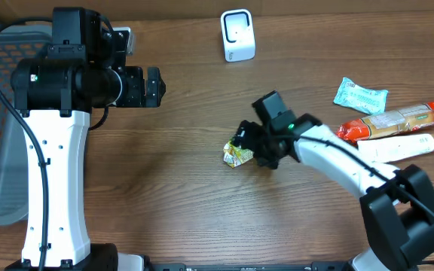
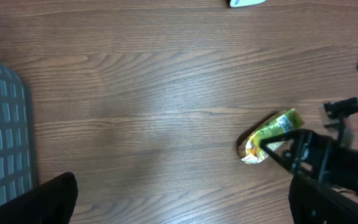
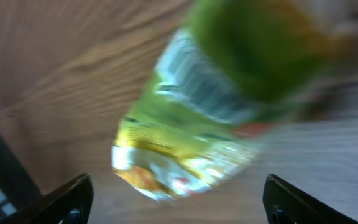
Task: Scan the item barcode
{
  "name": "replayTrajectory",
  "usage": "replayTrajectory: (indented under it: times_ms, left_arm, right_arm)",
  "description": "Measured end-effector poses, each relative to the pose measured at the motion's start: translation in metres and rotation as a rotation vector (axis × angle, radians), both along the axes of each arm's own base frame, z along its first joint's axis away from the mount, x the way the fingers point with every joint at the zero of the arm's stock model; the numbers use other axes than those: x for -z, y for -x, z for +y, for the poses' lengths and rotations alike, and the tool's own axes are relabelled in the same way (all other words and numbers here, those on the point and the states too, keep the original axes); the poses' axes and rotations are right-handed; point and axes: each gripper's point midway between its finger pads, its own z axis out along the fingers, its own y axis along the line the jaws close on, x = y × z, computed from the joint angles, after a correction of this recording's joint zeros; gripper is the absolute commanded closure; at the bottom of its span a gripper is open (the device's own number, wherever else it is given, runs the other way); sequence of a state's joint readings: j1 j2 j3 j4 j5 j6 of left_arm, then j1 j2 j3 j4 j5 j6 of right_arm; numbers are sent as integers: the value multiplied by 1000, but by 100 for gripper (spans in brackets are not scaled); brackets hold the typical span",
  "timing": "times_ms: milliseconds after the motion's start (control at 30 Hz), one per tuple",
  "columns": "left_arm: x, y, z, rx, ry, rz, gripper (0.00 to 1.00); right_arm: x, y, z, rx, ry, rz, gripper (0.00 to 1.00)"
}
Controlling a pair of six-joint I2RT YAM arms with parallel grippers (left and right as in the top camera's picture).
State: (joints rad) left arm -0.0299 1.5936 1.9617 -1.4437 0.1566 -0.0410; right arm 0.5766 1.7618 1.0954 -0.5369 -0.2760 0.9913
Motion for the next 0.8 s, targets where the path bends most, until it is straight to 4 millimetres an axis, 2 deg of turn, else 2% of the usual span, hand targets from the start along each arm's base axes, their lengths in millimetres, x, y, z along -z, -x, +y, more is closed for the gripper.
replayTrajectory:
  times_ms: [133, 233, 333, 433, 567, 667, 800]
  left_arm:
    - [0, 0, 0, 0, 0, -1, 0]
    - [0, 0, 0, 0, 0, 0, 0]
    - [0, 0, 0, 0, 0, 0, 0]
    - [0, 0, 0, 0, 0, 0, 1]
    - [0, 0, 0, 0, 0, 0, 0]
    - [0, 0, 0, 0, 0, -1, 0]
    - [0, 0, 0, 0, 0, 0, 0]
  right_arm:
    - [9, 8, 16, 60, 17, -19, 11]
    - [22, 18, 13, 110, 68, 11, 11]
    - [29, 17, 9, 151, 96, 12, 13]
    - [30, 11, 5, 189, 118, -11, 22]
    - [37, 3, 2, 218, 137, -33, 46]
    - [43, 2, 0, 212, 159, -36, 60]
    - [45, 4, 0, 133, 181, -55, 64]
